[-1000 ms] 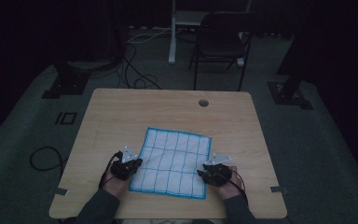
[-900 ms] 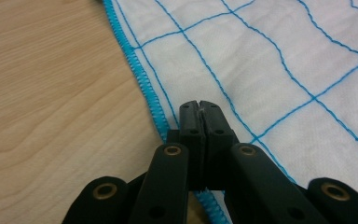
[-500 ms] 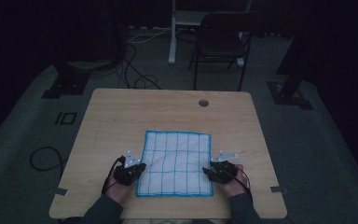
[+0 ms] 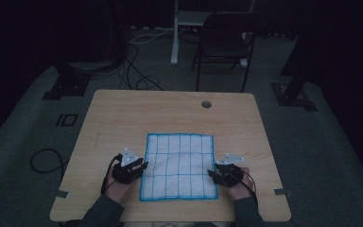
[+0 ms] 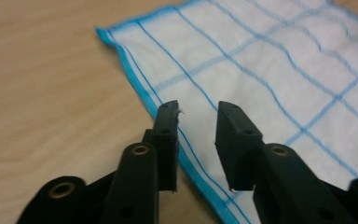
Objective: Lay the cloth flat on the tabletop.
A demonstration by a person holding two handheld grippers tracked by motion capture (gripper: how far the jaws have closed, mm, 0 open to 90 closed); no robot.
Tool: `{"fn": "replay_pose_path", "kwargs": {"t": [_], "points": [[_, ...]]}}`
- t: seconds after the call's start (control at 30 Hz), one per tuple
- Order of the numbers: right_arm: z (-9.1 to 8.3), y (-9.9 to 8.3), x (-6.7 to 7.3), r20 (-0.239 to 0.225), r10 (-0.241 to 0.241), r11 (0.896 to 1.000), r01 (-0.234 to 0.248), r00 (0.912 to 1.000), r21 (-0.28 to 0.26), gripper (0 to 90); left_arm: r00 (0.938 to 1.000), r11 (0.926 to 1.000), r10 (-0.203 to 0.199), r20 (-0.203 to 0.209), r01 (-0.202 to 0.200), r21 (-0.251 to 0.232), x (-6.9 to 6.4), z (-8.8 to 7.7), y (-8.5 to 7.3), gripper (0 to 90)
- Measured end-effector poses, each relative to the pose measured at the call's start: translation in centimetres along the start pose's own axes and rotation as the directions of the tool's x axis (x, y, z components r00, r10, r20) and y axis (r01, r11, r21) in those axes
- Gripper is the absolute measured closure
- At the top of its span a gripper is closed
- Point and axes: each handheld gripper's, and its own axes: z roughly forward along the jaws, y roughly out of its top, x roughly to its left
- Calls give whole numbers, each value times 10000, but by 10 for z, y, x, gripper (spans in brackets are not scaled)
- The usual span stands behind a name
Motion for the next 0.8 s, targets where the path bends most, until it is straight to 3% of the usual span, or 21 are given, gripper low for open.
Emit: {"fn": "replay_pose_path", "kwargs": {"t": [0.17, 0.37, 0.8], "points": [[-7, -1, -8, 58, 538, 9968, -534, 9985, -594, 555, 9997, 9991, -236, -29, 235, -355, 6, -4, 11, 666], [-13, -2, -13, 271, 728, 9919, -696, 9970, -1059, 554, 9997, 9985, -234, -60, 231, -487, 7, -3, 18, 645], [-14, -1, -13, 380, 703, 9915, -656, 9968, -1124, 555, 9985, 9979, -552, -54, 549, -350, 12, 5, 13, 633]]}}
